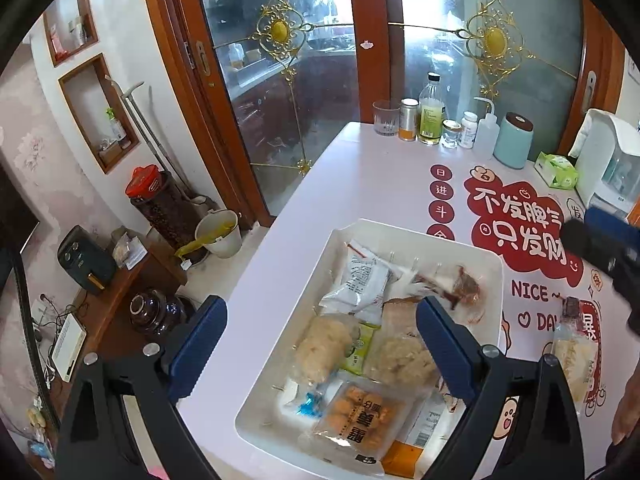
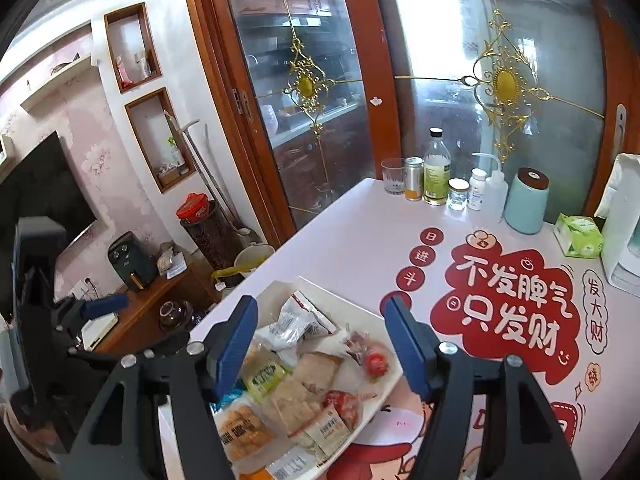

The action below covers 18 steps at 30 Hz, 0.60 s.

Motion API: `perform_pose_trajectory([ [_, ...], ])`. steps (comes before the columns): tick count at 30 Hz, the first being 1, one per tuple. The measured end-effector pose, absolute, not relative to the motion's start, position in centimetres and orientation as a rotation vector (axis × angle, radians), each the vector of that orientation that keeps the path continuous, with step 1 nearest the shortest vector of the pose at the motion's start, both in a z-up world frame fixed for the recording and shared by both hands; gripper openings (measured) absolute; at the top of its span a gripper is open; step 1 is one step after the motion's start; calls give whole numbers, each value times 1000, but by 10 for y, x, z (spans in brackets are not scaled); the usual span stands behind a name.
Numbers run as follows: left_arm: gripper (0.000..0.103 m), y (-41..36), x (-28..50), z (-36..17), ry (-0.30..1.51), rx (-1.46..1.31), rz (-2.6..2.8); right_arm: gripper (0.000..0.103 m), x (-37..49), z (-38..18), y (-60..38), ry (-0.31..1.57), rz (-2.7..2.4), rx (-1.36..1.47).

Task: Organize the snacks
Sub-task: 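Move both open tools back toward the clear cake bag and dark packet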

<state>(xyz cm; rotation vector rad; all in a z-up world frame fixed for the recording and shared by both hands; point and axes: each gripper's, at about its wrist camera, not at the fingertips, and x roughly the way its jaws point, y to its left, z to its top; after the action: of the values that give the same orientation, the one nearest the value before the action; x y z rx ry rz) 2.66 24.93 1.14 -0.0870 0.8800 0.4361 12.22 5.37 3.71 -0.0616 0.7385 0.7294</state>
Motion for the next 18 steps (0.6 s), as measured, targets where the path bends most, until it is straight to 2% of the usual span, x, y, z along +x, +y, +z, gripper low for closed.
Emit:
perform_pose_trajectory([
  [13,96,181,43,2,889,-54,309,67,106,2,-6,794,633,-113],
  [18,96,144,56,-10,922,-10,232,71,108,-15,-45,824,550,-100],
])
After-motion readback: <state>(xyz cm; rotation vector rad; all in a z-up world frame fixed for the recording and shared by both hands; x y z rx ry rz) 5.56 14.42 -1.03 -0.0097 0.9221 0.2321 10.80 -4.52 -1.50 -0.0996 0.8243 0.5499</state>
